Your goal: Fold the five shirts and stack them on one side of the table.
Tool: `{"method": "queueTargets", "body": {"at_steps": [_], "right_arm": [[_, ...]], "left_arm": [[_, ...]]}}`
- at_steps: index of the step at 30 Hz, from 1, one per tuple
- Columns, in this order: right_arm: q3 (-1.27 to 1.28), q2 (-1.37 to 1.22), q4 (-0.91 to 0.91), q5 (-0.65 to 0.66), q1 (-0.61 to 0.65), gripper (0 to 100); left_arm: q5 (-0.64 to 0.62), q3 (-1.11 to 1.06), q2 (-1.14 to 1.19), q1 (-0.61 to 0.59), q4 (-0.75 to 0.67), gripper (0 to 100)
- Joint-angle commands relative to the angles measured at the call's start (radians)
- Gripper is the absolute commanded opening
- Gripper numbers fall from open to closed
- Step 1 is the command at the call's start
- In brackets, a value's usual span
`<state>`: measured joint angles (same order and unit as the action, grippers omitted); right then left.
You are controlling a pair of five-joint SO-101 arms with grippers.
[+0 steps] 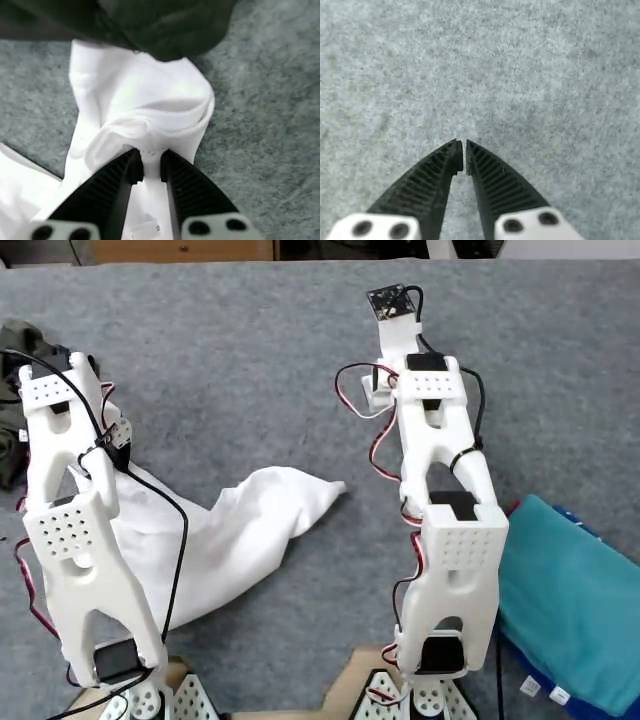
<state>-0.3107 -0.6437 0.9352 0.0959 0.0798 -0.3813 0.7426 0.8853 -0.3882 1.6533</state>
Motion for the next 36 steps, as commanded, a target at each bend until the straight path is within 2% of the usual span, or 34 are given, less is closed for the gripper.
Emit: {"method": "queueTargets", "body": {"at_steps": [1,7,17,23,30,34,36], "right_arm": [[-0.045,0.007,0.002,0.009,0.019,2.9],[-0.045,0.007,0.002,0.009,0.019,2.9],[-0.047,0.007,0.002,0.009,0.019,2.9],[-0.047,0.007,0.000,0.009,0.019,2.9],[-0.047,0.007,0.000,0.009,0.019,2.9],[-0.047,0.007,0.000,0.009,0.019,2.9],[-0.047,0.007,0.000,0.009,0.019,2.9]], "left_arm": [[-0.035,0.060,-0.010,0.005,0.009,5],[-0.060,0.213,-0.013,0.006,0.106,5],[-0.060,0.278,-0.018,0.008,0.106,5],[-0.087,0.413,-0.027,0.077,0.103,5],[-0.164,0.523,-0.027,0.190,-0.103,5],[-0.163,0.459,-0.008,0.238,-0.284,6],[-0.164,0.425,0.016,0.253,-0.359,9]]}}
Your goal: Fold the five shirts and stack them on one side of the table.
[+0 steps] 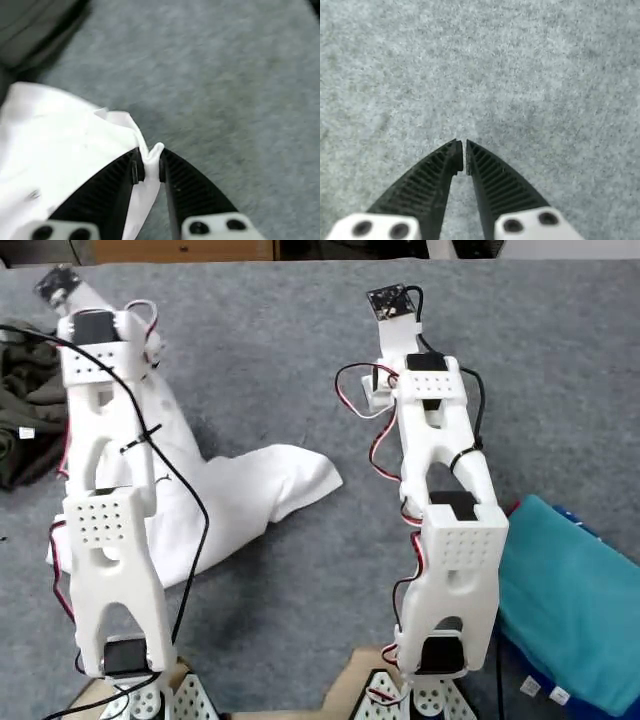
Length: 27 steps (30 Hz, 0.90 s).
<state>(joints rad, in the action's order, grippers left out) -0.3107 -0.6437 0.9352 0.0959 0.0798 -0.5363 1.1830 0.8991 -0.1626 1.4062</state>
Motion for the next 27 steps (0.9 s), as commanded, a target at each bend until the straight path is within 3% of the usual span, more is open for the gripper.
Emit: {"method": "queueTargets", "body": {"at_steps": [1,6,17,27], "right_arm": [[-0.047,0.007,0.000,0.009,0.019,2.9],[-0.047,0.007,0.000,0.009,0.019,2.9],[-0.047,0.007,0.000,0.009,0.019,2.9],[-0.044,0.007,0.000,0.009,0.019,2.9]], "left_arm": [[-0.011,-0.026,0.016,0.032,-0.137,12],[-0.011,-0.037,0.114,0.029,-0.169,18],[-0.006,0.146,0.268,0.037,-0.163,18],[0.040,0.157,0.321,0.035,-0.170,17]]}}
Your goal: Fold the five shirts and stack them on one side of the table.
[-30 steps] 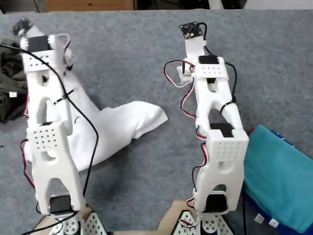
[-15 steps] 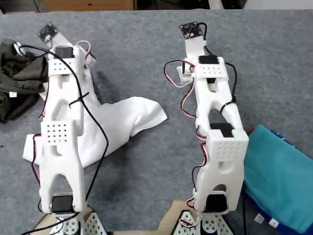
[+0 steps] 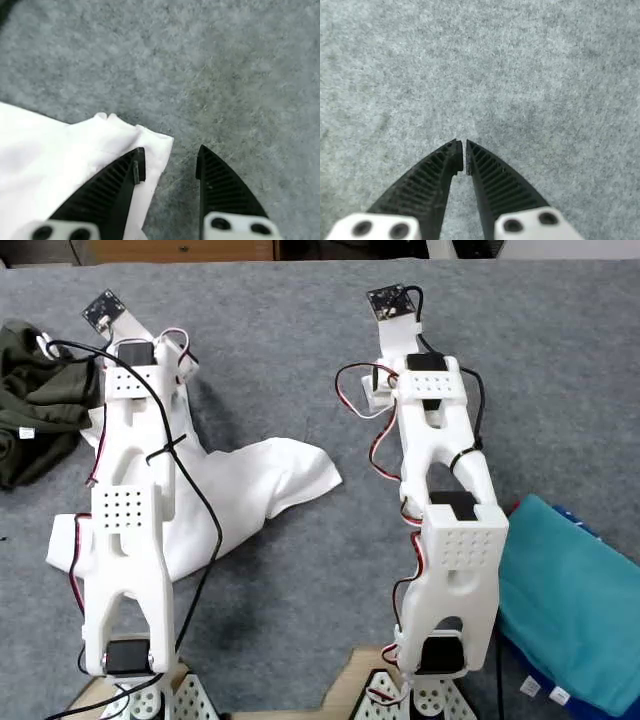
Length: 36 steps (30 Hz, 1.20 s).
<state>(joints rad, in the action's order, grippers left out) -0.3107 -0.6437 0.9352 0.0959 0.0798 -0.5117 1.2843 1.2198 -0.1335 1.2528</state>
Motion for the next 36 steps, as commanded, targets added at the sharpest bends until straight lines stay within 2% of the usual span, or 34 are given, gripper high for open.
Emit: {"method": "queueTargets", "body": {"at_steps": [1,9,12,21,24,29,36], "right_arm": [[-0.044,0.007,0.000,0.009,0.019,2.9],[-0.044,0.007,0.000,0.009,0.019,2.9],[-0.044,0.007,0.000,0.009,0.019,2.9],[-0.045,0.007,0.000,0.009,0.019,2.9],[-0.045,0.007,0.000,0.009,0.016,2.9],[-0.044,0.007,0.000,0.009,0.015,2.9],[-0.045,0.007,0.015,0.078,0.036,3.0]], "left_arm": [[0.015,0.055,0.005,0.005,-0.017,17],[0.025,0.055,0.015,-0.014,0.025,4],[0.089,0.057,0.015,-0.008,0.048,2],[0.106,0.060,0.010,0.000,0.077,2],[0.106,0.138,0.010,-0.011,0.146,2],[0.104,0.405,0.008,-0.049,0.324,2],[0.071,0.388,-0.180,-0.146,0.385,2]]}}
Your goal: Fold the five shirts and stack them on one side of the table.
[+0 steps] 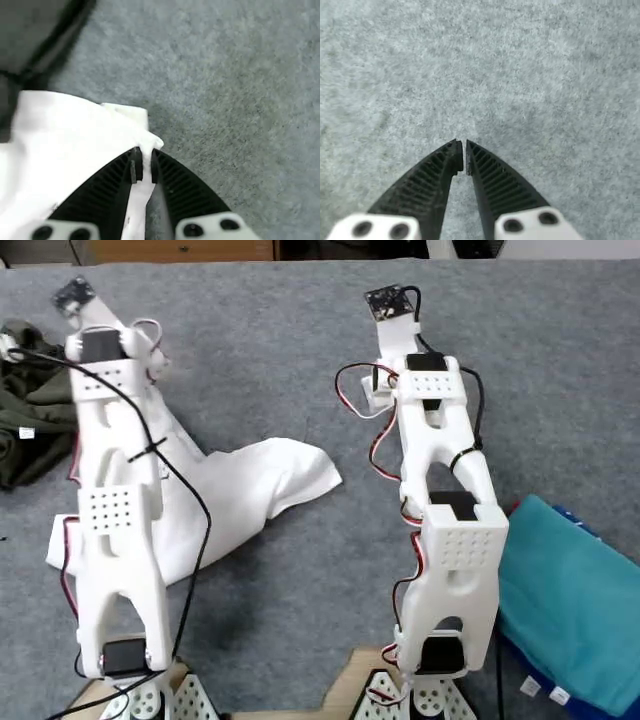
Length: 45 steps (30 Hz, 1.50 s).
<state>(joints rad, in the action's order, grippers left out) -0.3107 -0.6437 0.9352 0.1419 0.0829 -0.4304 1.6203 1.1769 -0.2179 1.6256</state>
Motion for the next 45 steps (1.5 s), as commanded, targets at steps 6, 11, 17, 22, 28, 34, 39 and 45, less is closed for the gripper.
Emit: {"method": "queueTargets", "body": {"at_steps": [6,11,17,22,28,34,39,45], "right_arm": [[-0.196,0.007,0.249,0.173,0.124,3.0],[-0.423,0.008,0.506,0.245,0.266,3.7],[-0.598,0.005,0.647,0.272,0.479,21.9],[-0.590,-0.054,0.589,0.273,0.631,23.9],[-0.595,-0.196,0.483,0.273,0.711,23.9],[-0.596,-0.271,0.442,0.270,0.713,17.6],[-0.596,-0.271,0.437,0.264,0.650,1.6],[-0.639,-0.269,0.571,0.275,0.527,0.5]], "left_arm": [[-0.015,0.054,-0.300,-0.183,0.066,2],[-0.017,0.054,-0.378,-0.264,0.074,2],[-0.017,0.051,-0.380,-0.278,0.074,2],[-0.017,0.052,-0.343,-0.296,0.058,2],[-0.017,0.052,-0.314,-0.342,0.017,2],[-0.017,0.049,-0.314,-0.341,0.017,2],[-0.017,0.048,-0.312,-0.341,0.017,2],[-0.017,0.048,-0.312,-0.341,0.011,2]]}}
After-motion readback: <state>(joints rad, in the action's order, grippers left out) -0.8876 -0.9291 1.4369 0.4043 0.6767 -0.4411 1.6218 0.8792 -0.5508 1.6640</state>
